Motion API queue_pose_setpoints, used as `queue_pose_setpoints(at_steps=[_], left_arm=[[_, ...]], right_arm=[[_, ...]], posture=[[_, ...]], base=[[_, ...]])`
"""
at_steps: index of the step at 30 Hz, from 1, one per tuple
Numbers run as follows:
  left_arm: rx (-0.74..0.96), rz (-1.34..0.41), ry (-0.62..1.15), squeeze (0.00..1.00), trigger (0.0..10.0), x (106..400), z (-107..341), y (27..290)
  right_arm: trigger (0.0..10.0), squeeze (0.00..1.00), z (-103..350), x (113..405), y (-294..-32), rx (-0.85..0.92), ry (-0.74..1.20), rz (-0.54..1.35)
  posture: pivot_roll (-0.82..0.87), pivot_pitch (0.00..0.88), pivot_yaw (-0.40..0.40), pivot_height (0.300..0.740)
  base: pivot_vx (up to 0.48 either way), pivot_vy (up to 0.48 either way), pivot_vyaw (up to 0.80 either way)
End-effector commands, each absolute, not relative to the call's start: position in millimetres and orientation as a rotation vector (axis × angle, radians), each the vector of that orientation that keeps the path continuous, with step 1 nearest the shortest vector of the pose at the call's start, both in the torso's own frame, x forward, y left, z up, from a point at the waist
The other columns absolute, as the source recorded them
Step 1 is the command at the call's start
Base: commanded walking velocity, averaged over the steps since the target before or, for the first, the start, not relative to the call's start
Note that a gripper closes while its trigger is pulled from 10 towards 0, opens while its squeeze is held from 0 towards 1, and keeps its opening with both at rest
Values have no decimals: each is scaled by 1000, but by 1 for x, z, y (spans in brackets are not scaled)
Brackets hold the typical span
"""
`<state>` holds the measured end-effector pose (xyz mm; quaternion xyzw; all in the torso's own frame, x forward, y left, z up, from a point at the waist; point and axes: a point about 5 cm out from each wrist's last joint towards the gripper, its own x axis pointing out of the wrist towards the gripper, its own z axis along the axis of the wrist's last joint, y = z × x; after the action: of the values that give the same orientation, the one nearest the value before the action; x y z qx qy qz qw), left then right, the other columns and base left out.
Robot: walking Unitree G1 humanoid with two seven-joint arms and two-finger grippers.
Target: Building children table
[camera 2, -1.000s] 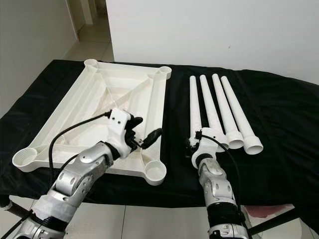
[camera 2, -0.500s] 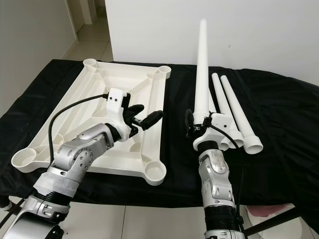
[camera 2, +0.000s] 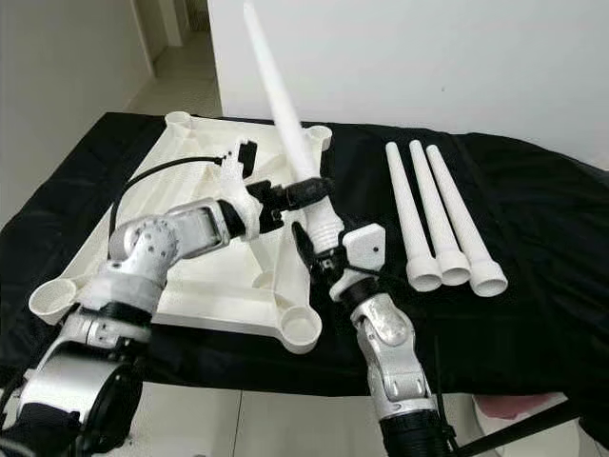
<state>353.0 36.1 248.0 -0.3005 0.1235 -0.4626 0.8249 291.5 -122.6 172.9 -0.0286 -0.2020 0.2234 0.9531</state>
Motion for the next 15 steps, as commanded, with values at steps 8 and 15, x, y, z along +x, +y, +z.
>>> queue_pose_setpoints(at_steps=[8,15], left_arm=[[-722,-1100,245,0,10000,365,264,35],[-720,-964,217,0,10000,388,291,47]], right_arm=[[10000,0,171,283,-114,-136,-443,517],[10000,0,161,277,-112,-135,-415,526]], posture=[[3,0,11,740],[13,21,13,740]], base=[[0,0,0],[0,0,0]])
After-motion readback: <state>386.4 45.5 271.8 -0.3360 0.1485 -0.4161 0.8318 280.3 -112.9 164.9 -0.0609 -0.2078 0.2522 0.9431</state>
